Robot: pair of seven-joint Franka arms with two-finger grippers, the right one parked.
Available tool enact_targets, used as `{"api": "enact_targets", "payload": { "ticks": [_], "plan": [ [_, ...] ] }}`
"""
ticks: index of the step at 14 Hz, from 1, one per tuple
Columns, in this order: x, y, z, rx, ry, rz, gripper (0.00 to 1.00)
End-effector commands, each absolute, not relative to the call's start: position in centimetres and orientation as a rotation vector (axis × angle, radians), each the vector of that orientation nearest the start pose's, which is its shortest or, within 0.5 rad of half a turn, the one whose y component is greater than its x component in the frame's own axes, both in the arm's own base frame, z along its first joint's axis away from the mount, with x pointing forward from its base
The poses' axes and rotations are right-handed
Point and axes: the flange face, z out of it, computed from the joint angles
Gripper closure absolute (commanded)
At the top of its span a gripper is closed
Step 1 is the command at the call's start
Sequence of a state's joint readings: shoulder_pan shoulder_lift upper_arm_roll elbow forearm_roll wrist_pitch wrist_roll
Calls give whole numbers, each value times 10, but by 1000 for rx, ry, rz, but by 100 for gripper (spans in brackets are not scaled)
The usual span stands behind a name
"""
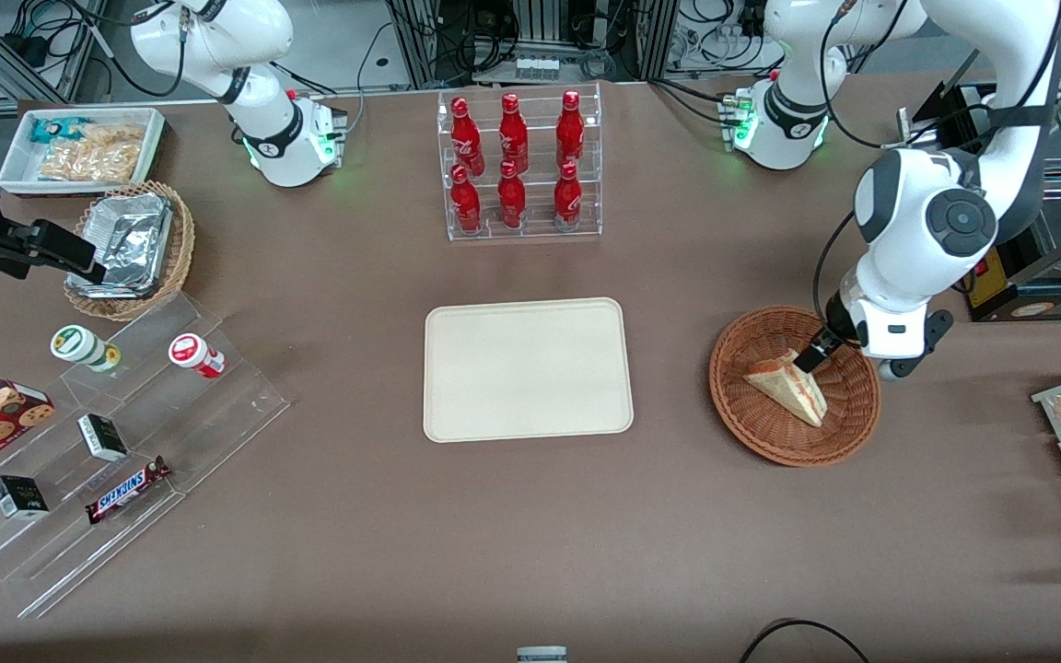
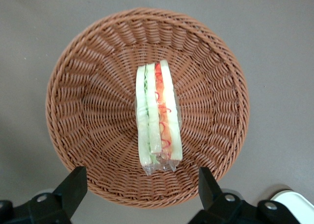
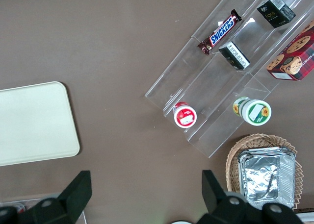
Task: Place sandwich from basket to tray
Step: 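Lower the open left gripper around the sandwich and close it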
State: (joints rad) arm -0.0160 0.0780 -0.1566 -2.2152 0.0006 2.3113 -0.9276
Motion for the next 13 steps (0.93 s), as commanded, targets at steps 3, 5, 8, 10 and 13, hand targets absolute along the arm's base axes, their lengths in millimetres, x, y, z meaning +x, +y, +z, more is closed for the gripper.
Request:
{"api": "enact_targets", "payload": {
  "ticks": [3,5,8,10,13],
  "plan": [
    [538,-103,305,-2939,-1241,-25,0],
    [537,-102,293,-2934,-1240,-8,0],
    [538,-102,275,-2933,-1250,3,0],
    [538,-100,268,-2930,-1254,11,0],
    [540,-98,261,-2926,-1262,18,11]
  ]
}}
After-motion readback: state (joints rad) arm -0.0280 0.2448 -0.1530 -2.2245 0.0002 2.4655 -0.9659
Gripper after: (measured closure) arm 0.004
